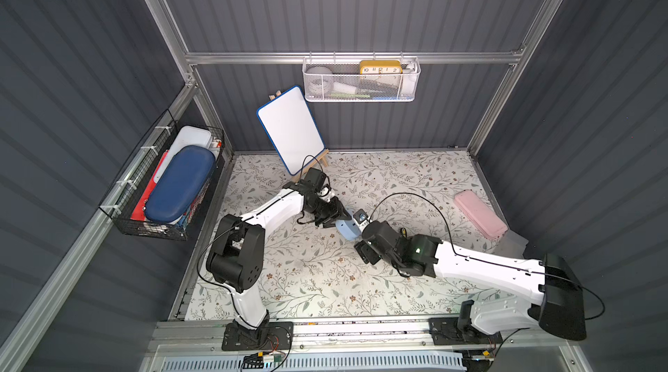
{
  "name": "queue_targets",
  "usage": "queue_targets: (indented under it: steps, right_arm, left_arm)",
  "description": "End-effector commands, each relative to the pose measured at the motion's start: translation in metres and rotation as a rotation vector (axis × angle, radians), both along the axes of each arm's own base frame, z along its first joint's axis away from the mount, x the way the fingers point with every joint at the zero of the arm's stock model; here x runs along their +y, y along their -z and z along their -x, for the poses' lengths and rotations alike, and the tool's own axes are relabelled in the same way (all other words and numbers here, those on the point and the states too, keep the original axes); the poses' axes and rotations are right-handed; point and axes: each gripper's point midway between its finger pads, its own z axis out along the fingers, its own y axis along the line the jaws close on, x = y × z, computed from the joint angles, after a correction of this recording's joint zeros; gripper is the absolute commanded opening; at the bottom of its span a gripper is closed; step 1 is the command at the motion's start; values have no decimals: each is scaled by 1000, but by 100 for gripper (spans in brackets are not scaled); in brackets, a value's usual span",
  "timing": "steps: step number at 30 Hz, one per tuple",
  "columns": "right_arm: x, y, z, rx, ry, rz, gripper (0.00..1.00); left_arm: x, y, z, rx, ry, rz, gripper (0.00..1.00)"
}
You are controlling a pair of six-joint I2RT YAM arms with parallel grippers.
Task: Remove the battery from the alarm
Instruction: Adjust the alarm at the center of the board.
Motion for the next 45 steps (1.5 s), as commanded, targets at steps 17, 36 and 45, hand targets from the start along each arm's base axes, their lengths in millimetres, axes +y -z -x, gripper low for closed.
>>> queue_targets:
  steps: [17, 36, 45]
  right_arm:
    - [32, -11, 2, -481, 61, 251, 86]
    - [26, -28, -18, -488, 98, 177, 12]
    - [24, -35, -19, -479, 112, 152, 5]
  left_arm:
    - [4, -47, 30, 100, -90, 94, 0]
    - [5, -49, 45, 78, -49, 158, 0]
    - [5, -47, 44, 44, -29, 167, 40]
